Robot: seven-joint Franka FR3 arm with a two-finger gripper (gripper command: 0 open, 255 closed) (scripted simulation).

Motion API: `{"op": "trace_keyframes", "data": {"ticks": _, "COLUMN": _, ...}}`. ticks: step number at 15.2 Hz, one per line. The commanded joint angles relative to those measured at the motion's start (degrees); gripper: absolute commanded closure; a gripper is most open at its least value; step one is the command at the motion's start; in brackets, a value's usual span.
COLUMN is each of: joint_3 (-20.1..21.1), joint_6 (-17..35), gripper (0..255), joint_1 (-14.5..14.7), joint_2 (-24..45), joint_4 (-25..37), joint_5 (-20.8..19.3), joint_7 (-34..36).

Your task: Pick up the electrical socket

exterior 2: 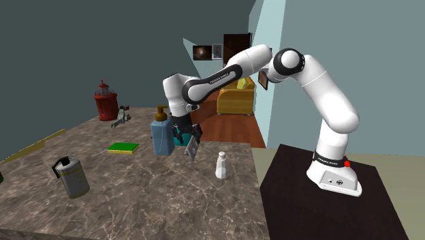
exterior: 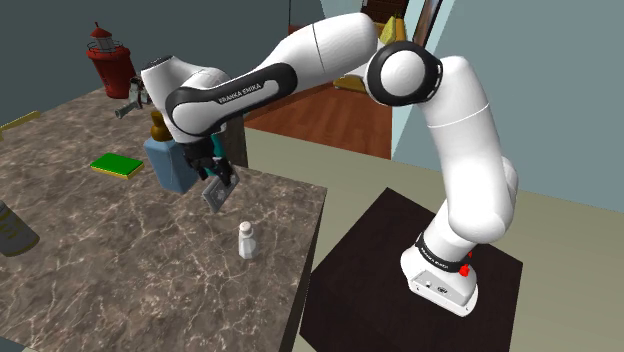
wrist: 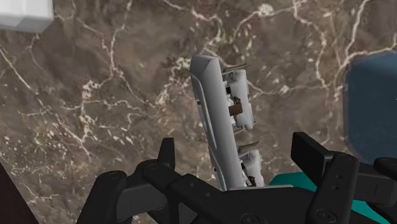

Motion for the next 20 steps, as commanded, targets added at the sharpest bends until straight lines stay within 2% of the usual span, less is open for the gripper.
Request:
{"op": "trace_keyframes", "data": {"ticks": 1, "joint_3": -0.12, "joint_6": 0.90, "gripper": 0, "joint_1": 0.04, "joint_2": 0.35, "joint_4": -0.60, "joint_5": -0.20, "joint_7": 0.25}}
{"op": "trace_keyframes", "data": {"ticks": 2, "joint_3": -0.12, "joint_6": 0.90, "gripper": 0, "joint_1": 0.04, "joint_2": 0.36, "joint_4": -0.59, "joint_5": -0.20, "joint_7": 0.25}}
{"op": "trace_keyframes", "data": {"ticks": 3, "joint_3": -0.13, "joint_6": 0.82, "gripper": 255, "joint_1": 0.10, "joint_2": 0.43, "joint_4": -0.44, "joint_5": -0.21, "joint_7": 0.26}}
{"op": "trace_keyframes", "data": {"ticks": 12, "joint_3": -0.12, "joint_6": 0.90, "gripper": 255, "joint_1": 0.04, "joint_2": 0.37, "joint_4": -0.58, "joint_5": -0.20, "joint_7": 0.25}}
{"op": "trace_keyframes", "data": {"ticks": 20, "joint_3": 0.68, "joint_6": -3.74, "gripper": 255, "joint_1": 0.04, "joint_2": -1.87, "joint_4": 2.13, "joint_5": 0.97, "joint_7": -0.53}}
